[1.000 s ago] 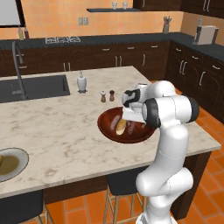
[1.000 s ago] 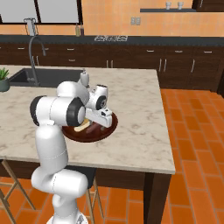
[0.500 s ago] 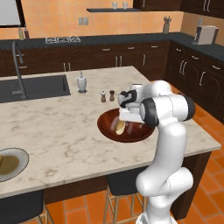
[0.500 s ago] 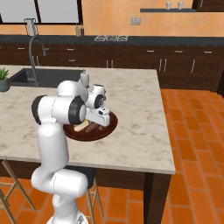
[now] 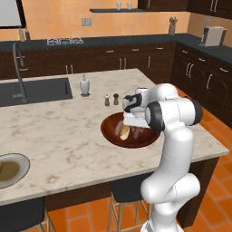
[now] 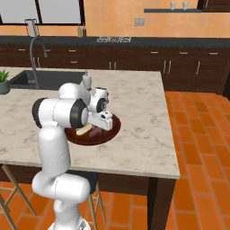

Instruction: Place one bun and one sausage from the bowl on each plate.

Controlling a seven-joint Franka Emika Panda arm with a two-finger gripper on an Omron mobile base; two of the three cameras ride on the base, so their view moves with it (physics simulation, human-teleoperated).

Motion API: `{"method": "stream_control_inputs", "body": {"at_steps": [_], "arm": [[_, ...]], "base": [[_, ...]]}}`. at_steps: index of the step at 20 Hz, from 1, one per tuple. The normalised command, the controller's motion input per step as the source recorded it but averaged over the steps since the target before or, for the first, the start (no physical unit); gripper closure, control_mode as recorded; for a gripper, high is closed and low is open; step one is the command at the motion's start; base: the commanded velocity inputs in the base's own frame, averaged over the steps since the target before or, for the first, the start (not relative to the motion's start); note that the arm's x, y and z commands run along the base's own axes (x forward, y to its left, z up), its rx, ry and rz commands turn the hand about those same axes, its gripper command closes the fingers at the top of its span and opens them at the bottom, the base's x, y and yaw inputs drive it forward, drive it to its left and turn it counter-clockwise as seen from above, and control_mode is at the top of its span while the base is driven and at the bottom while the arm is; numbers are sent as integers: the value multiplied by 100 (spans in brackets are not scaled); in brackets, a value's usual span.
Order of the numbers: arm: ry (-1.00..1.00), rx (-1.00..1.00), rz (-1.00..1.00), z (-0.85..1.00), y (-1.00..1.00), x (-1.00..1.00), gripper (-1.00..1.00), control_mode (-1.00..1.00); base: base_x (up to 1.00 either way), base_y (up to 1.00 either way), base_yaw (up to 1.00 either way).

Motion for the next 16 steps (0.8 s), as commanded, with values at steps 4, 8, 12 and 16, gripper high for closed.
{"method": "stream_control_inputs", "body": {"at_steps": [4, 8, 12, 16], "arm": [[-7, 0, -1, -24, 13, -19, 100, -100], [16, -2, 0, 90, 15, -37, 100, -100], [7, -1, 0, 92, 1, -100, 100, -100], [-7, -4, 1, 65, 16, -100, 100, -100]], "base": [[0, 0, 0], [0, 0, 0], [0, 0, 0], [0, 0, 0]]}}
